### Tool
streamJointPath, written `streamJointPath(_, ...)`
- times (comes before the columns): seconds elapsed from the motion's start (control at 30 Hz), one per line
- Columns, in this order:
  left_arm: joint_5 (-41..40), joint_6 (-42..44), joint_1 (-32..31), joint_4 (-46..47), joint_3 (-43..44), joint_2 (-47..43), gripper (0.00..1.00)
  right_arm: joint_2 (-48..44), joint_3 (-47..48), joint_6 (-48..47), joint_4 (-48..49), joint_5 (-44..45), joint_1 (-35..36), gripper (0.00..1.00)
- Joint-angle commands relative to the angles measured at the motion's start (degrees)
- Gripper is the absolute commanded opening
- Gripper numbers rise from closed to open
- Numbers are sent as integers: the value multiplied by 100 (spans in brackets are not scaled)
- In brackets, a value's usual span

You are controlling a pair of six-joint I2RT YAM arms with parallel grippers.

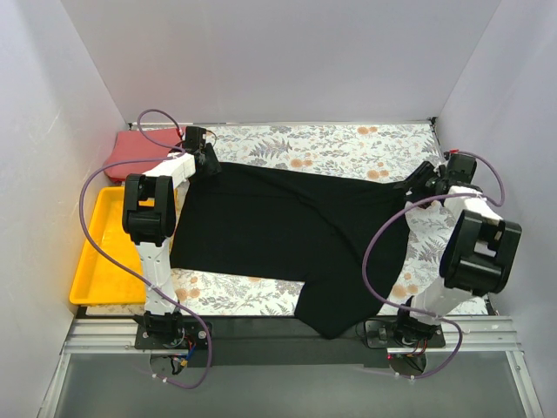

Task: Fold and stack the t-shirts
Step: Fold the tshirt

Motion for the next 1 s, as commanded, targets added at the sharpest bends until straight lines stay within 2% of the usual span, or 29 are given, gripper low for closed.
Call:
streamJointPath(0.0,-200,129,132,-560,-125,139,59,627,332,138,894,-326,-178,58)
streamJointPath(0.13,-155,155,132,-525,-151,148,59,1286,640,191,1203,-502,-310,57)
streamJointPath(0.53,-164,208,141,-498,-187,218,59,2351,1317,595,1853,-995,-425,53)
streamJointPath(0.7,-252,252,141,-507,-222,201,59,2457,1220,692,1924,-1074,-425,48)
streamJointPath(0.97,-270,261,141,-498,-239,174,59,2088,904,675,1915,-881,-442,47)
